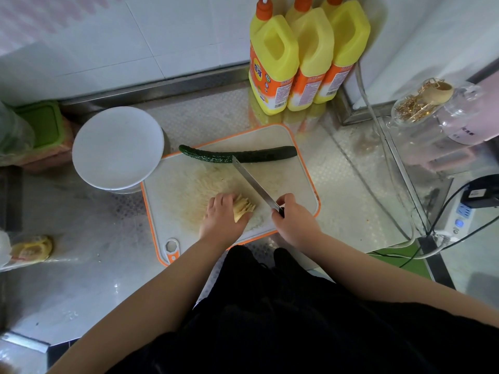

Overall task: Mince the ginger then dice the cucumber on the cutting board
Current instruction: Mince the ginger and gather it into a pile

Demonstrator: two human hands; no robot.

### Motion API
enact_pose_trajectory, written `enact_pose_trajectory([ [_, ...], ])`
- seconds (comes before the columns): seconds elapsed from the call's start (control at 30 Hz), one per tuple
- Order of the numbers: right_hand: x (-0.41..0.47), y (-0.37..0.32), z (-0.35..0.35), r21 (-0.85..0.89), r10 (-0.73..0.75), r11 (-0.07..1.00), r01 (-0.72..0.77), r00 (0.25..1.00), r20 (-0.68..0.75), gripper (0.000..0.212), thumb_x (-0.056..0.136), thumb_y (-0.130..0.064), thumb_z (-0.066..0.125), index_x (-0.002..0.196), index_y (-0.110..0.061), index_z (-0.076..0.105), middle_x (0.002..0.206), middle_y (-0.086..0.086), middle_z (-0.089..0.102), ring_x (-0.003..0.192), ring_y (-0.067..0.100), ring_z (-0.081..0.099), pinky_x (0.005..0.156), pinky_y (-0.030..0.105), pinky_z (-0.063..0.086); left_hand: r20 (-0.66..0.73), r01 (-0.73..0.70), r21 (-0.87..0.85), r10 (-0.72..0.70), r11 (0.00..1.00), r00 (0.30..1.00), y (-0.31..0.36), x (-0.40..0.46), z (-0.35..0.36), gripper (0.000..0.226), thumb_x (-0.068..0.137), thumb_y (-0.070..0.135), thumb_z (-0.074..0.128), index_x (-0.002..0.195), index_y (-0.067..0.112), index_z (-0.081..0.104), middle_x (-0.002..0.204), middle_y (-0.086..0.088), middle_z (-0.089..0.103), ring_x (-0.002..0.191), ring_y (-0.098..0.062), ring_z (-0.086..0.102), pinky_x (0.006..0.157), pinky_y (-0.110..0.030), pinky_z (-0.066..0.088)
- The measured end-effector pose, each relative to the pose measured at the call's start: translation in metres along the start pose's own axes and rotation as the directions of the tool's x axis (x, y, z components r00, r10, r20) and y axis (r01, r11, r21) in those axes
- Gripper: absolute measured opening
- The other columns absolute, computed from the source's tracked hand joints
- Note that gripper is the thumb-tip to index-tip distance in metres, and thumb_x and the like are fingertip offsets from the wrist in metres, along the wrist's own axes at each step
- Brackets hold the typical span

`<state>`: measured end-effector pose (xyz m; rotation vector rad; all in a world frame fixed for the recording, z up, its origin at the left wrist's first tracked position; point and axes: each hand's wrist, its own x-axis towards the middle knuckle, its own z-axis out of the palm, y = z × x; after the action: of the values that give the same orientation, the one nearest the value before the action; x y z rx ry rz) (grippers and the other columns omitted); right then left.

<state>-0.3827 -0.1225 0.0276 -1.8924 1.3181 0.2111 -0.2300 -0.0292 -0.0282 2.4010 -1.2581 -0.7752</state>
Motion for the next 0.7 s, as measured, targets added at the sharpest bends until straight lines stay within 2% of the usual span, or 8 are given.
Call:
enact_pose_trajectory([
  [0.1,-0.004,-0.001,0.002,-0.042,-0.029,0.999,0.029,1.000,-0.005,0.030,0.099,-0.030,0.045,0.123,-0.013,0.042,0.079,-0.003,0.055,0.079,0.022,0.061,0.064,0.034,0.047,-0.031,-0.012,0.014,0.013,1.000,0.999,-0.001,0.002,0.001,0.049,0.090,0.045,0.060,0.127,0.016,0.047,0.129,0.001,0.045,0.124,-0.020,0.039,0.099,-0.037,0.038],
  [0.2,-0.008,-0.002,0.003,-0.067,-0.065,0.996,0.064,0.998,-0.007,0.030,0.100,-0.032,0.043,0.123,-0.013,0.042,0.083,0.001,0.061,0.083,0.026,0.064,0.063,0.033,0.045,-0.125,-0.117,-0.016,0.114,0.993,0.986,-0.004,0.000,0.005,0.045,0.086,0.042,0.068,0.115,0.012,0.053,0.120,-0.003,0.048,0.115,-0.022,0.041,0.096,-0.035,0.037],
  [0.33,-0.012,-0.004,0.001,-0.078,-0.076,0.994,0.075,0.997,-0.003,0.029,0.100,-0.031,0.043,0.122,-0.012,0.042,0.092,0.009,0.067,0.085,0.028,0.064,0.064,0.034,0.047,-0.265,-0.296,-0.011,0.283,0.955,0.922,-0.014,-0.001,0.012,0.023,0.081,0.026,0.076,0.090,0.009,0.063,0.101,-0.007,0.054,0.101,-0.023,0.045,0.082,-0.037,0.047],
  [0.37,-0.013,-0.004,0.001,-0.088,-0.074,0.993,0.075,0.997,0.005,0.029,0.100,-0.031,0.043,0.122,-0.012,0.042,0.094,0.009,0.068,0.086,0.029,0.064,0.065,0.035,0.048,-0.284,-0.346,0.011,0.334,0.938,0.899,-0.017,-0.001,0.013,0.018,0.082,0.025,0.073,0.085,0.009,0.066,0.098,-0.007,0.056,0.098,-0.023,0.046,0.078,-0.037,0.050],
  [0.43,-0.014,-0.005,0.002,-0.113,-0.068,0.991,0.071,0.997,0.030,0.030,0.100,-0.030,0.042,0.123,-0.011,0.043,0.099,0.011,0.068,0.090,0.031,0.064,0.069,0.037,0.050,-0.286,-0.420,0.077,0.423,0.904,0.860,-0.021,-0.001,0.016,0.021,0.085,0.030,0.063,0.080,0.011,0.068,0.093,-0.006,0.059,0.097,-0.023,0.049,0.073,-0.038,0.054],
  [0.6,-0.013,-0.008,0.007,-0.208,-0.047,0.976,0.062,0.996,0.075,0.028,0.100,-0.027,0.038,0.117,-0.008,0.050,0.100,0.016,0.066,0.090,0.036,0.061,0.069,0.036,0.045,-0.232,-0.418,0.072,0.423,0.906,0.876,-0.019,0.001,0.018,0.027,0.084,0.036,0.055,0.081,0.011,0.067,0.094,-0.006,0.059,0.098,-0.022,0.045,0.075,-0.039,0.054],
  [0.7,-0.013,-0.012,0.010,-0.235,-0.046,0.970,0.065,0.995,0.087,0.026,0.100,-0.026,0.038,0.112,-0.007,0.050,0.097,0.017,0.065,0.087,0.037,0.061,0.069,0.039,0.047,-0.219,-0.394,0.061,0.397,0.917,0.891,-0.018,0.003,0.020,0.017,0.082,0.026,0.067,0.082,0.009,0.066,0.095,-0.008,0.059,0.100,-0.022,0.043,0.078,-0.041,0.053],
])
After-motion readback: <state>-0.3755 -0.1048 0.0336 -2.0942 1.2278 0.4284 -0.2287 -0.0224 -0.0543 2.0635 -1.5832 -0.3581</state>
